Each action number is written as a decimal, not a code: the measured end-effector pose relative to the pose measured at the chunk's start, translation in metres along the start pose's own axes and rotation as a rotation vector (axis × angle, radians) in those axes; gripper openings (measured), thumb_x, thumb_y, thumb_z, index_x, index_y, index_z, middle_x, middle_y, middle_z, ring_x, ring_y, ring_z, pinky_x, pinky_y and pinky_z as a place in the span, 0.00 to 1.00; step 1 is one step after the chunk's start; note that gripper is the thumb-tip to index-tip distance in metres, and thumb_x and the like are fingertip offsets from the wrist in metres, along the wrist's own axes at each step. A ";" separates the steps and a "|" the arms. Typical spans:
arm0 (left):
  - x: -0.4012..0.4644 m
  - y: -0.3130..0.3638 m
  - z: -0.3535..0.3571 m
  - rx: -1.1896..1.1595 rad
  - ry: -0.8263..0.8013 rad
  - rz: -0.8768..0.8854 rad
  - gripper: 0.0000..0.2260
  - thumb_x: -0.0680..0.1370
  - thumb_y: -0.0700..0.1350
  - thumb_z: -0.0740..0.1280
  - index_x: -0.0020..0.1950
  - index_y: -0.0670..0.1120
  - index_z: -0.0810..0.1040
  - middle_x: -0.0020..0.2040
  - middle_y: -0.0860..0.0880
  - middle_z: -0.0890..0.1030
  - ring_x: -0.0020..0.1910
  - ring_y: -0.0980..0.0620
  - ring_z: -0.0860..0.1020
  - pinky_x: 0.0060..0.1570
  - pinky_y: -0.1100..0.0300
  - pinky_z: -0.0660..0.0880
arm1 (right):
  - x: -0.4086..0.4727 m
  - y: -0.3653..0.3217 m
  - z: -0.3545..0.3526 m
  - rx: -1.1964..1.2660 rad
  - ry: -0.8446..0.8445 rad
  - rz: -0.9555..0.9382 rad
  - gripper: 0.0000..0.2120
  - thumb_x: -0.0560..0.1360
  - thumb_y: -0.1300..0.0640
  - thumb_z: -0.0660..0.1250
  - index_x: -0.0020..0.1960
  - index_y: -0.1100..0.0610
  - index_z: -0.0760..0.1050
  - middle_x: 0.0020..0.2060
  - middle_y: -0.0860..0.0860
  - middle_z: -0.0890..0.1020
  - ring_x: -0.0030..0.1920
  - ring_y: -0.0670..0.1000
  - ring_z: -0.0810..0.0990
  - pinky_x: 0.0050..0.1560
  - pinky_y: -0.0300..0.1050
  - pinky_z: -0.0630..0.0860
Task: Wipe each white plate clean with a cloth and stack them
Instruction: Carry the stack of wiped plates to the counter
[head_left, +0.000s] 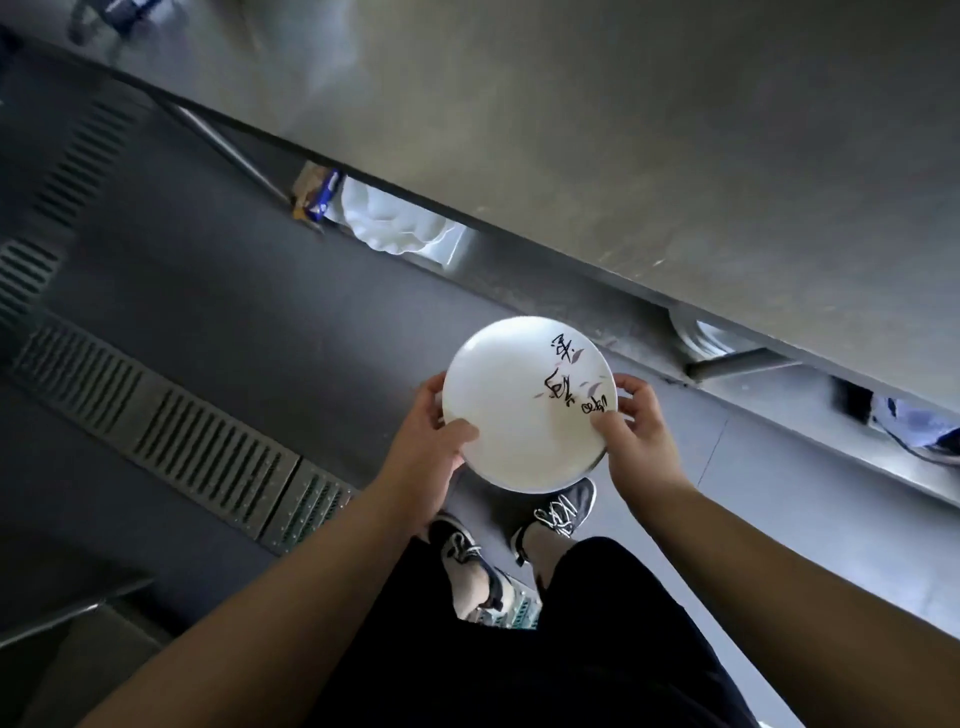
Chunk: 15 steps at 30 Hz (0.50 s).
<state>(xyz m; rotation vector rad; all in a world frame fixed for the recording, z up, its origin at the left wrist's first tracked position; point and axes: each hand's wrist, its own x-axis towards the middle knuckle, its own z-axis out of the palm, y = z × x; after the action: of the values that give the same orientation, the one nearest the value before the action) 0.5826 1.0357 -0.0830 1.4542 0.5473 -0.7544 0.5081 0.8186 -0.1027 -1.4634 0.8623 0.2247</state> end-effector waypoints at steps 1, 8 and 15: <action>0.016 0.000 0.007 0.034 -0.010 -0.003 0.35 0.65 0.36 0.65 0.73 0.51 0.72 0.67 0.42 0.79 0.66 0.38 0.78 0.62 0.38 0.77 | 0.012 0.005 -0.002 0.020 0.022 0.010 0.16 0.69 0.47 0.66 0.56 0.35 0.73 0.53 0.46 0.82 0.44 0.37 0.83 0.39 0.31 0.76; 0.138 -0.027 0.041 0.298 -0.112 0.007 0.28 0.65 0.41 0.66 0.63 0.59 0.76 0.52 0.57 0.86 0.56 0.48 0.82 0.53 0.45 0.81 | 0.092 0.070 0.005 0.166 0.295 0.074 0.17 0.67 0.37 0.69 0.55 0.35 0.75 0.49 0.46 0.82 0.40 0.35 0.82 0.35 0.28 0.73; 0.282 -0.089 0.033 0.365 -0.211 -0.005 0.27 0.64 0.42 0.66 0.62 0.59 0.76 0.58 0.50 0.84 0.56 0.46 0.82 0.45 0.51 0.80 | 0.195 0.174 0.048 0.256 0.431 0.128 0.21 0.68 0.33 0.67 0.59 0.37 0.75 0.51 0.49 0.84 0.46 0.43 0.83 0.42 0.38 0.74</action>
<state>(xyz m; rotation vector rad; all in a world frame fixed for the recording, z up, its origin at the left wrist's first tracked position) 0.6999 0.9719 -0.3485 1.6810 0.2580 -1.0368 0.5522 0.8179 -0.3643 -1.2335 1.2855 -0.1108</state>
